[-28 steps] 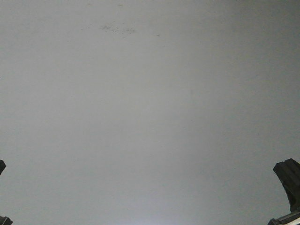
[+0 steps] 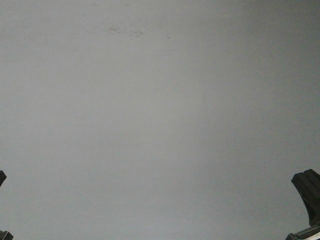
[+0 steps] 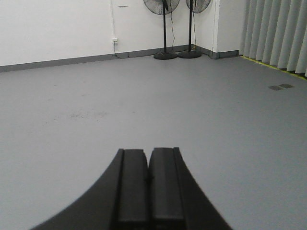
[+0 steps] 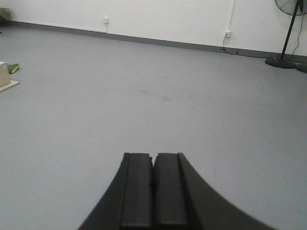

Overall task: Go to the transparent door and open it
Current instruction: 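Drive the base forward across the grey floor toward the door area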

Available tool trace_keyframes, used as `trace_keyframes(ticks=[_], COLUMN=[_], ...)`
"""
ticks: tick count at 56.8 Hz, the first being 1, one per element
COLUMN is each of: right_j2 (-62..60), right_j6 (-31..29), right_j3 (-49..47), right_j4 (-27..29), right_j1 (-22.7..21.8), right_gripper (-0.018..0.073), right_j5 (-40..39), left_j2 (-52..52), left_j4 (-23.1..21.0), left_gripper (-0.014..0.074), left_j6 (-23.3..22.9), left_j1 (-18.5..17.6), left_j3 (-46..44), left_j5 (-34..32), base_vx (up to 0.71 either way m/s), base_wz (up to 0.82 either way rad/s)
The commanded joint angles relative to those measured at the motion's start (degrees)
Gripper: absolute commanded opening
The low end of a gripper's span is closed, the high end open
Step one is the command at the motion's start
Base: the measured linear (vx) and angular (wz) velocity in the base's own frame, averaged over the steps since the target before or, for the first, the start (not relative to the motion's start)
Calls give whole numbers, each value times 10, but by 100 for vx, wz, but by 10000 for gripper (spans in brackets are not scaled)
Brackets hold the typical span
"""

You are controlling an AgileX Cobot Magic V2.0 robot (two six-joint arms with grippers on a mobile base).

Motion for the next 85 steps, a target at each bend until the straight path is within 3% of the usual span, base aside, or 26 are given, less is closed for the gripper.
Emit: trace_keyframes(ticks=[1, 47, 85], right_j2=[-7, -7, -7], right_j6=[0, 0, 0], right_j3=[2, 2, 2], right_j4=[-3, -3, -3], right_j1=[-2, -2, -2], right_gripper=[-5, -5, -5], right_j5=[-48, -49, -49], left_j2=[-1, -1, -1], left_j4=[-1, -1, -1], left_gripper=[-6, -6, -6], left_j6=[-3, -3, -3], left_j1=[-3, -3, -3], left_j3=[5, 5, 5], left_j5=[-47, -47, -47], base_vx=[0, 8, 29], base_wz=[-2, 1, -4])
